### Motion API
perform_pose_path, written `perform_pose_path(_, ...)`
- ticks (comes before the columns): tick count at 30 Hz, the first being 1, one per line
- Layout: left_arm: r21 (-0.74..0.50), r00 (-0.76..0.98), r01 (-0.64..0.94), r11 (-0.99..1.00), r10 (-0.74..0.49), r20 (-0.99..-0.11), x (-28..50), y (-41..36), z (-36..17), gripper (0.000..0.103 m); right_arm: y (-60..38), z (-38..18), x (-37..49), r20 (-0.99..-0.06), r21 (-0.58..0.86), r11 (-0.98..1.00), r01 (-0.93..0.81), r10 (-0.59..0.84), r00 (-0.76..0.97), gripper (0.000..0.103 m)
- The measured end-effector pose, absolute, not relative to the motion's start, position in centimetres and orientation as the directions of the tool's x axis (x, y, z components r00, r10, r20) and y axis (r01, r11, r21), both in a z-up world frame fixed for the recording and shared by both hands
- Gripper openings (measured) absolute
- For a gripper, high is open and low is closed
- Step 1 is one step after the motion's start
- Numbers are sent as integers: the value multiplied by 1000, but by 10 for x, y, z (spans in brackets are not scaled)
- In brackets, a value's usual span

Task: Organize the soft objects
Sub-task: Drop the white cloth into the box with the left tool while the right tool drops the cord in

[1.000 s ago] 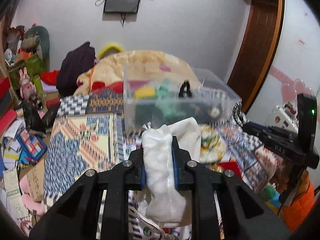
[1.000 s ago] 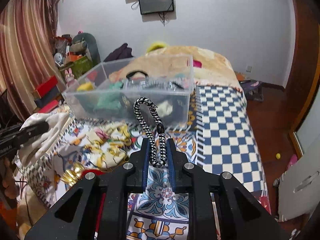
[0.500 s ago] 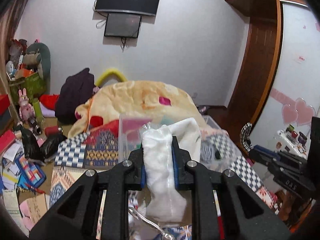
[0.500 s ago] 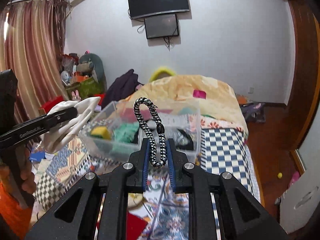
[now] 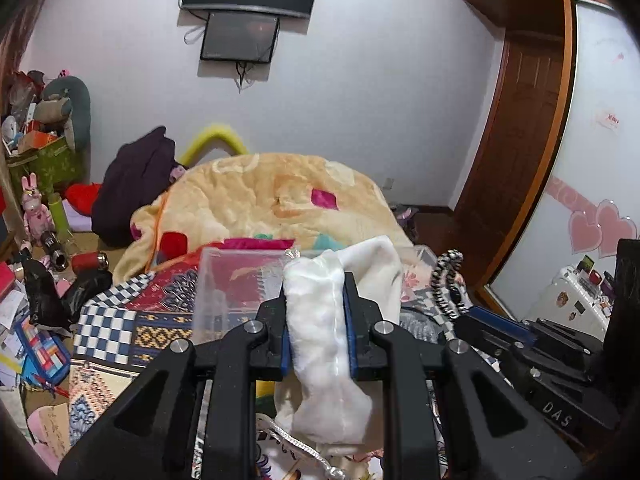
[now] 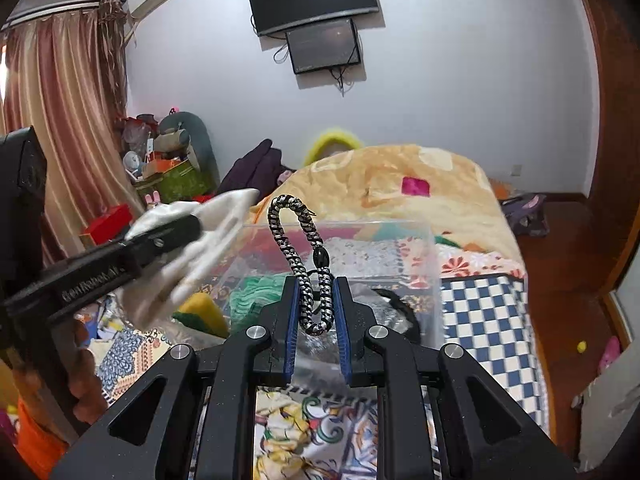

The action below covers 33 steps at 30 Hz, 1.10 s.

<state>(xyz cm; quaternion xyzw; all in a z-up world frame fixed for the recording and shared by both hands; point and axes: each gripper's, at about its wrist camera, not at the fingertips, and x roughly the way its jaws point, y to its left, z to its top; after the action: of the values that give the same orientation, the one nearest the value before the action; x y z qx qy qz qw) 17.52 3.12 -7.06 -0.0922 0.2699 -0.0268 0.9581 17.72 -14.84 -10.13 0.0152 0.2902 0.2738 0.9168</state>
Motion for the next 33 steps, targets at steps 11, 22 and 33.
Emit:
perform_pose_path(11,-158,773,0,987,-101,-627,209,22,-110,20,-133,-128,187,-603,164,853,-496,485,634,19)
perform_pose_path(22,-172,761,25,985,-131,-635,192,19,-107,44,-136,-122,177,-610,132,854,-504,471,638,36)
perform_pose_path(33,-176,816,79,981,-165,-553,144,17,-67,67,-157,-98,151,-564,128,858,-498,476,675,70)
